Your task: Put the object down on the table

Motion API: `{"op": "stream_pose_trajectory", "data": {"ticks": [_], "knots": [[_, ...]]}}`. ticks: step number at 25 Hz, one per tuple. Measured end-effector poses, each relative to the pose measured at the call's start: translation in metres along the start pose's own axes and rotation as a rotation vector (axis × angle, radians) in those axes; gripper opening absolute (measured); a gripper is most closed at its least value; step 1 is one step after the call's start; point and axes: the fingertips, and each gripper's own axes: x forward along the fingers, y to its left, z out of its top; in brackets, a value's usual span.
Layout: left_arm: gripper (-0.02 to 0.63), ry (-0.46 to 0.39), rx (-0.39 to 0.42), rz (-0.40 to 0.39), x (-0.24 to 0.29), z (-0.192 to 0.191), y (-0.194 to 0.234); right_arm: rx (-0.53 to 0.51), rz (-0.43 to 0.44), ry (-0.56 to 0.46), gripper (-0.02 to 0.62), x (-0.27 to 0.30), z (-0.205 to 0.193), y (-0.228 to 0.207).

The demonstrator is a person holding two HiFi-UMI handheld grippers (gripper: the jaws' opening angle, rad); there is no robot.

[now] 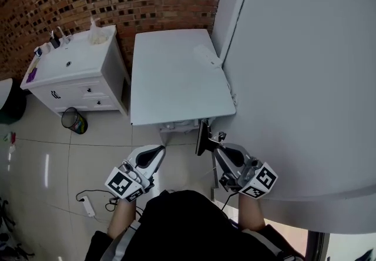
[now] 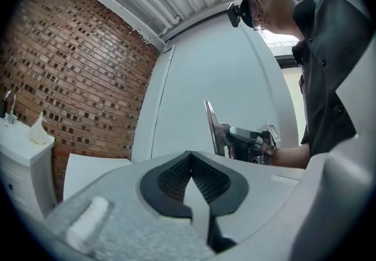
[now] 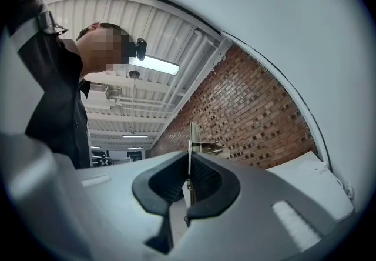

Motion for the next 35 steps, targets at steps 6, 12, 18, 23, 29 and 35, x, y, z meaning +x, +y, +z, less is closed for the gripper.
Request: {"op": "stream_pose_trajectory", "data": {"ticks": [6, 12, 18, 23, 29, 35], "knots": [[0.000, 0.021, 0.011, 0.069, -0.015, -0.008, -0.002, 0.021, 0.046, 0.002, 0.011, 0.003, -0.007, 0.000], [0.000, 0.055, 0.003, 0.103, -0.001, -0.025, -0.009, 0.021, 0.039, 0.040, 0.011, -0.016, -0.023, -0.012], [0.000, 0.061, -0.028, 0.076, 0.008, -0.023, -0.013, 0.083, 0.009, 0.017, 0.011, -0.019, -0.022, -0.020], [0.000, 0.072, -0.039, 0.088, 0.009, -0.039, 0.012, 0.072, -0.001, 0.033, 0.011, -0.009, -0.033, -0.033], [0.000, 0.047, -0.038, 0.050, 0.027, -0.035, 0.080, 0.050, -0.061, 0.031, 0.011, 0.038, -0.044, -0.067], [0.000, 0.029, -0.020, -0.006, 0.042, -0.007, 0.159, 0.036, -0.108, -0.007, 0.011, 0.103, -0.036, -0.098]]}}
